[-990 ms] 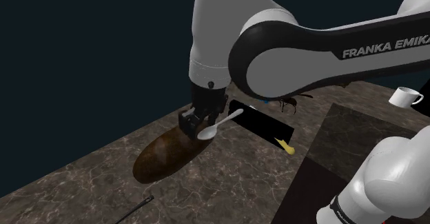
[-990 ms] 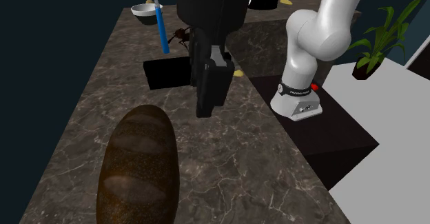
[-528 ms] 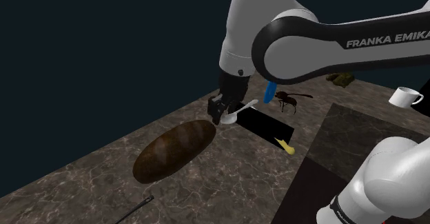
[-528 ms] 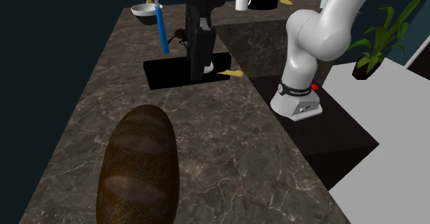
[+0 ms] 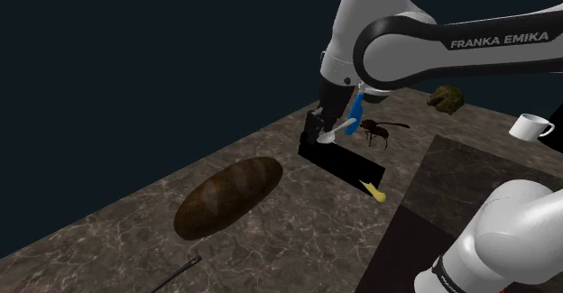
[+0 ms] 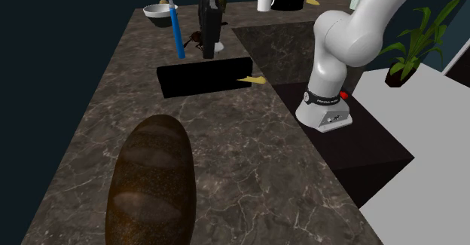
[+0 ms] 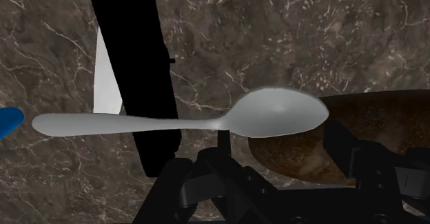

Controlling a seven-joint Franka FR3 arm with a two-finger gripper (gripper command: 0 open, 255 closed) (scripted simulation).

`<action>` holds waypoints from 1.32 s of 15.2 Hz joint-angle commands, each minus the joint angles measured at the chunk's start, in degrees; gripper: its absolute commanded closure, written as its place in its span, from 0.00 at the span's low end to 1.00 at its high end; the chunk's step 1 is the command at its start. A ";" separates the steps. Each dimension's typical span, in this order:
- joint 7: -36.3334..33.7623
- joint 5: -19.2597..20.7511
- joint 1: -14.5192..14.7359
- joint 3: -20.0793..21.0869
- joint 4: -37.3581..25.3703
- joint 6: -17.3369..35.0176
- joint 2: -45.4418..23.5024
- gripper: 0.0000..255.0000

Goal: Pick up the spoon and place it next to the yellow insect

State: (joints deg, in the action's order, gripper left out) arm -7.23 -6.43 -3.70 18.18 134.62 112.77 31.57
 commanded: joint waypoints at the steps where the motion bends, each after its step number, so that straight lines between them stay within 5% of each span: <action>1: 3.06 0.60 -0.82 -2.47 1.26 0.28 0.87 1.00; 20: 29.81 7.57 -10.27 -24.16 -2.82 2.27 -5.65 1.00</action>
State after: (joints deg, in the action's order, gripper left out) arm 20.95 0.86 -13.47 -4.75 132.50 114.73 26.94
